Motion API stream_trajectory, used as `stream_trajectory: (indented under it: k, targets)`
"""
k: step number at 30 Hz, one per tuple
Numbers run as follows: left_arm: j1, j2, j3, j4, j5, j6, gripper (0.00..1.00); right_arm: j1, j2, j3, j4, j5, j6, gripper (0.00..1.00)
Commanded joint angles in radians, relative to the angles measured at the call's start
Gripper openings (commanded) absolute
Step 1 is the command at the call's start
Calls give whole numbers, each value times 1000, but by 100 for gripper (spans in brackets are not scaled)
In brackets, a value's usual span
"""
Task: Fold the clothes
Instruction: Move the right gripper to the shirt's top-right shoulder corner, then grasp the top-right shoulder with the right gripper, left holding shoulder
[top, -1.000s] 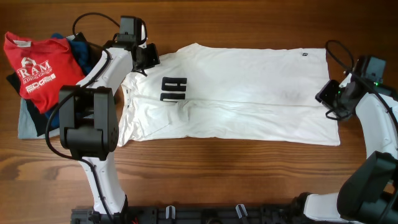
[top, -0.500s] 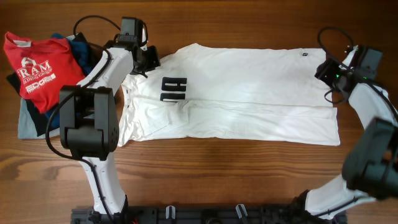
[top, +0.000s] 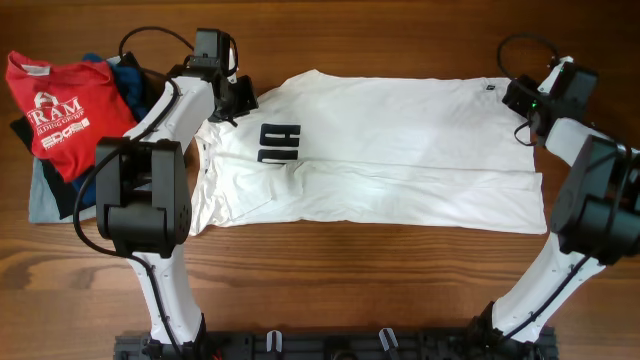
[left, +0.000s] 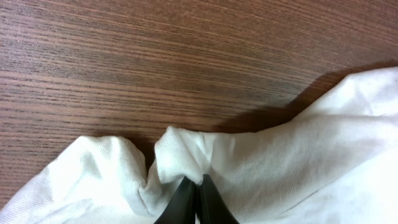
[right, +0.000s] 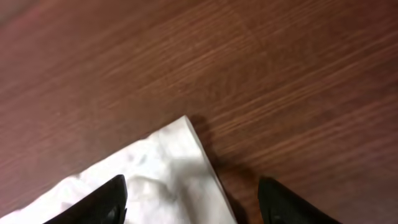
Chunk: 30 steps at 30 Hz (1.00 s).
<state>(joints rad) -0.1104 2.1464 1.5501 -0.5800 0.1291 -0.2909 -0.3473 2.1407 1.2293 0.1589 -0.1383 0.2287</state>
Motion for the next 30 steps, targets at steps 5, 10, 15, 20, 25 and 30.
stream_trajectory:
  k: [5, 10, 15, 20, 25, 30]
  targets:
    - [-4, -22, -5, 3, 12, -9, 4, 51, 46, 16, 34, 26, -51, 68]
    - [-4, -22, -5, 3, 12, -9, 4, 55, 46, 16, -3, 92, -53, 65]
    - [-4, -22, -5, 3, 12, -9, 4, 55, 46, 16, -21, 124, -53, 47]
    - [-4, -22, -5, 3, 12, -9, 4, 55, 46, 16, -27, 146, -42, 17]
    - [-4, -22, -5, 3, 12, -9, 4, 55, 45, 16, -60, 146, -42, 4]
    - [-3, -23, -5, 4, 10, -8, 4, 52, 13, 16, -113, 166, -24, 4]
